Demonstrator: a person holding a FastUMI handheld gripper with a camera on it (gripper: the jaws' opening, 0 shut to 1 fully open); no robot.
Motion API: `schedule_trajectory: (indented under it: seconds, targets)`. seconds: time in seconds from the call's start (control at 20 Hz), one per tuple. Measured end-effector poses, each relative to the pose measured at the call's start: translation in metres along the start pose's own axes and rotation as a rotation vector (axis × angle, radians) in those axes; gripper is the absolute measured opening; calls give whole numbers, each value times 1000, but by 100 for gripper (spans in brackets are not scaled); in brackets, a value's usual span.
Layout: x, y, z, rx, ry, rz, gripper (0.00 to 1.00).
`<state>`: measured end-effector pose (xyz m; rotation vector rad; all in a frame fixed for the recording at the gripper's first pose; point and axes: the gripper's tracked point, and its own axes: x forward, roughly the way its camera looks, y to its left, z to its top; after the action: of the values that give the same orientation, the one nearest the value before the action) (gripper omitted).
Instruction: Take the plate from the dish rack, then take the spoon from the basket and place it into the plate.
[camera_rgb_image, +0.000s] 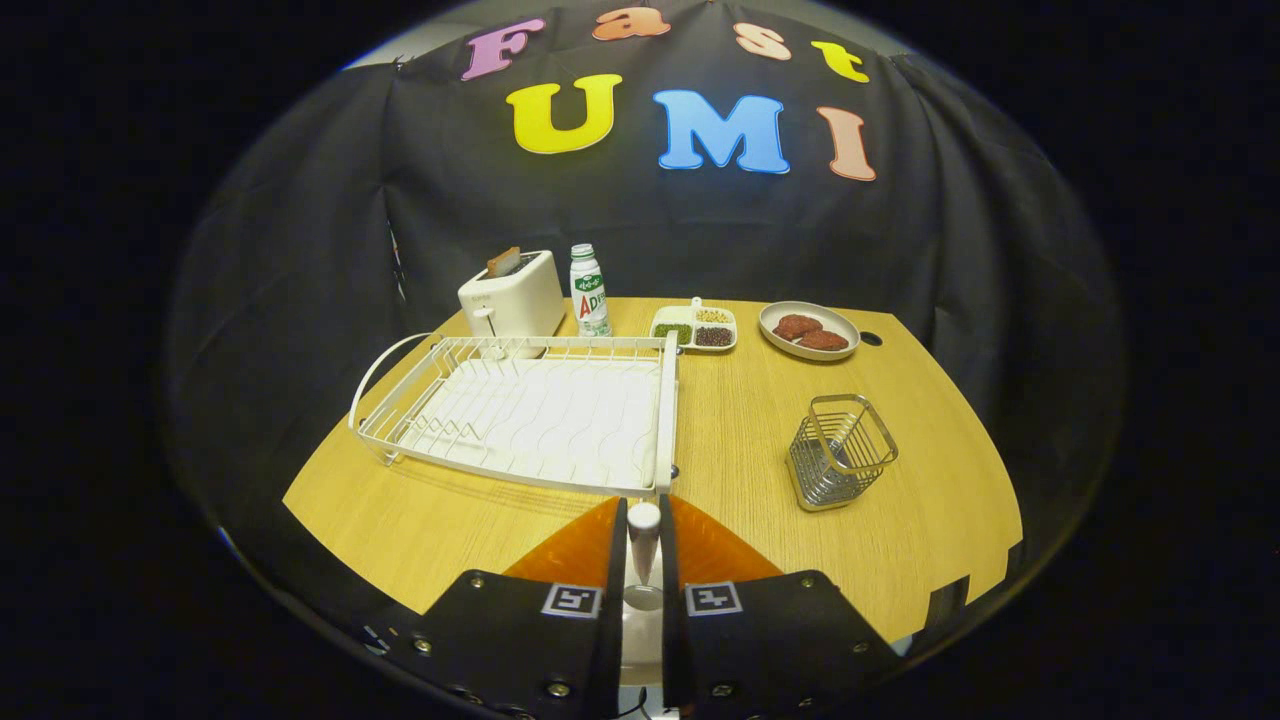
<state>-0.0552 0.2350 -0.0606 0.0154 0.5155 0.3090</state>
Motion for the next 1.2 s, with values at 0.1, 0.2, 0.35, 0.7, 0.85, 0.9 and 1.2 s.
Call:
schedule_trajectory:
  seconds: [0.1,0.2,0.35,0.7,0.85,0.9,1.2]
  targets:
    - [0,-2,2,5,-9,-8,26]
    - [-2,-1,3,10,-11,-6,26]
    - [-2,-1,3,4,-15,-6,26]
    - [-10,0,17,-17,-74,-10,83]
    - [-19,1,34,-26,-126,-4,98]
    - [-22,2,44,-31,-154,0,98]
    - [-58,-6,139,15,-506,38,98]
